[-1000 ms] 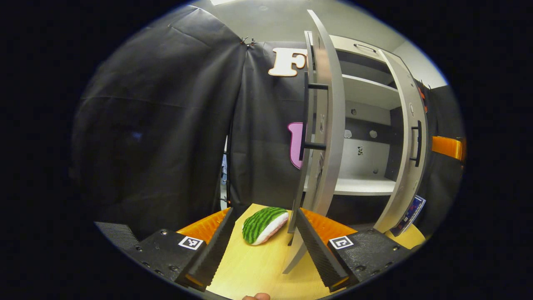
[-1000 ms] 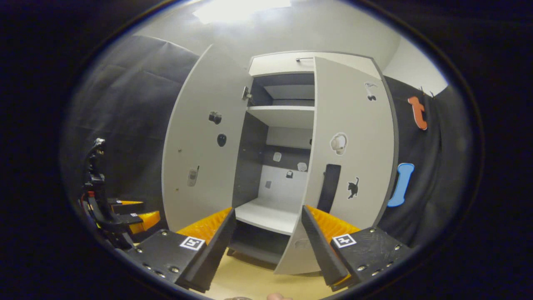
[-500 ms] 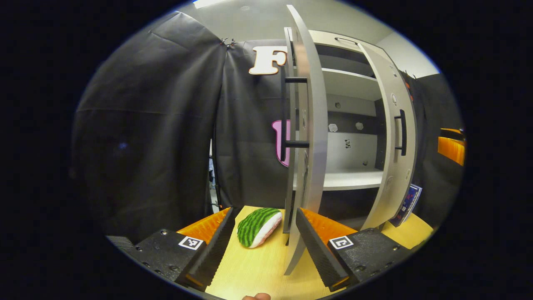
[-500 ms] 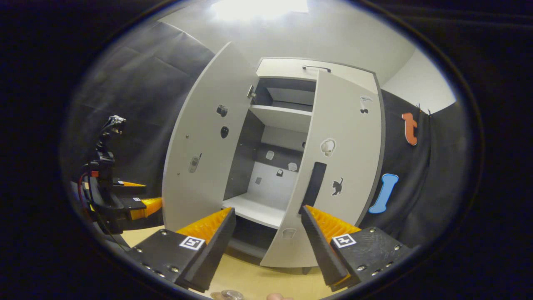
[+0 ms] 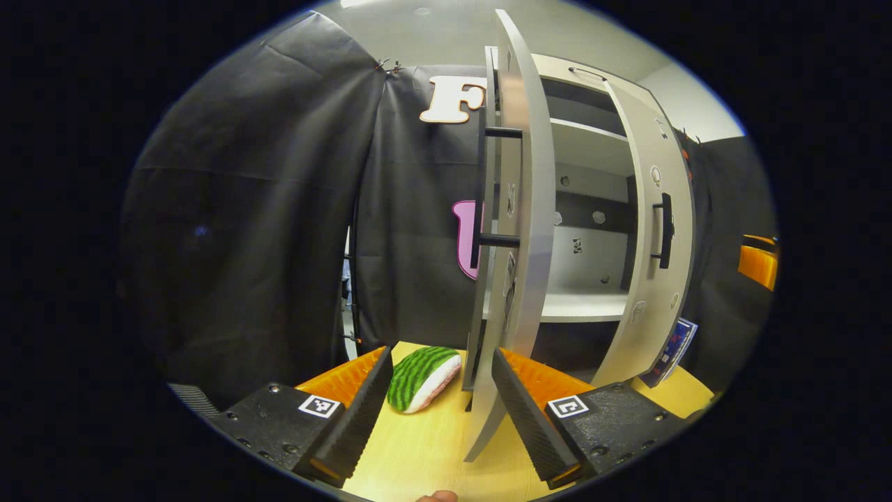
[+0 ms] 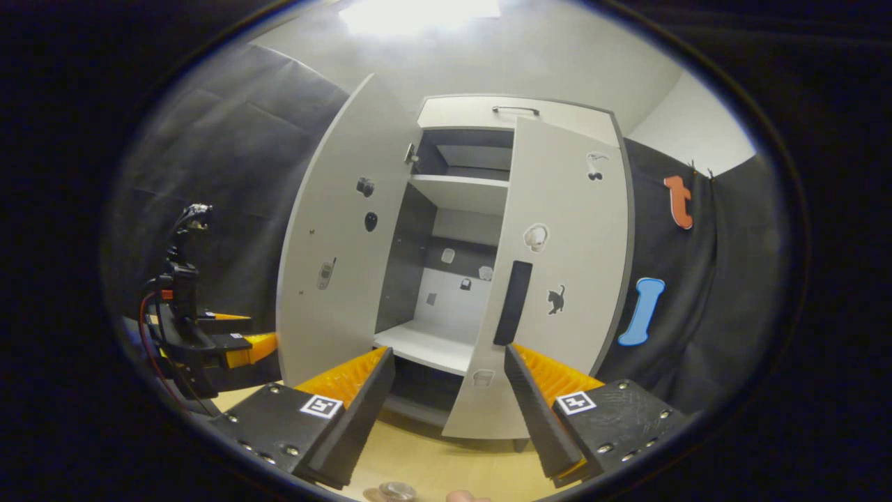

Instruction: Grasp the bottle in the cabinet with the left hand and place it on the coaster, then close the right door with the right hand and the left door with the left hand.

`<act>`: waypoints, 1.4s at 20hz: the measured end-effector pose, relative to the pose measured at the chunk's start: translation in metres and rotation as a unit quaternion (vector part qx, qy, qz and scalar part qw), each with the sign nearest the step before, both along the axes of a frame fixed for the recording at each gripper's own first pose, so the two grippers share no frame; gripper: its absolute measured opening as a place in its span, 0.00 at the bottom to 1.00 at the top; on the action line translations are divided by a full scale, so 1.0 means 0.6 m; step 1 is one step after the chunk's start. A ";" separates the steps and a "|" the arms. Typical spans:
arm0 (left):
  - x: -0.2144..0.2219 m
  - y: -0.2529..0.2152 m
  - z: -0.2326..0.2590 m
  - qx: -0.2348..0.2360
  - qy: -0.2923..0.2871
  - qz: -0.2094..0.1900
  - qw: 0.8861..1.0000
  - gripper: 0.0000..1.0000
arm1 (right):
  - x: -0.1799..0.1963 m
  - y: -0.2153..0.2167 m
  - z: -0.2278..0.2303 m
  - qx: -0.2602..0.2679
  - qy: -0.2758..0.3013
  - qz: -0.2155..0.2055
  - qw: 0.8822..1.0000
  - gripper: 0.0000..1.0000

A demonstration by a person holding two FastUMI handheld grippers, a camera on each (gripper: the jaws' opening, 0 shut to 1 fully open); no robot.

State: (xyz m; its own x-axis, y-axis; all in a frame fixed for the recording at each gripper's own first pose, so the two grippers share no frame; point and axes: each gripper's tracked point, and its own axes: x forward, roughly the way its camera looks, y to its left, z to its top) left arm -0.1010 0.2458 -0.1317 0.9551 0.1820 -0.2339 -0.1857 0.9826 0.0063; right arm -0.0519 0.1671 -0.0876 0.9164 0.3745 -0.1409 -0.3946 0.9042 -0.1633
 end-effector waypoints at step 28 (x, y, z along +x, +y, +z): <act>0.101 -0.281 -0.029 -0.067 0.010 -0.206 0.976 0.92 | 0.013 -0.115 -0.004 -0.025 0.004 -0.083 0.996 0.96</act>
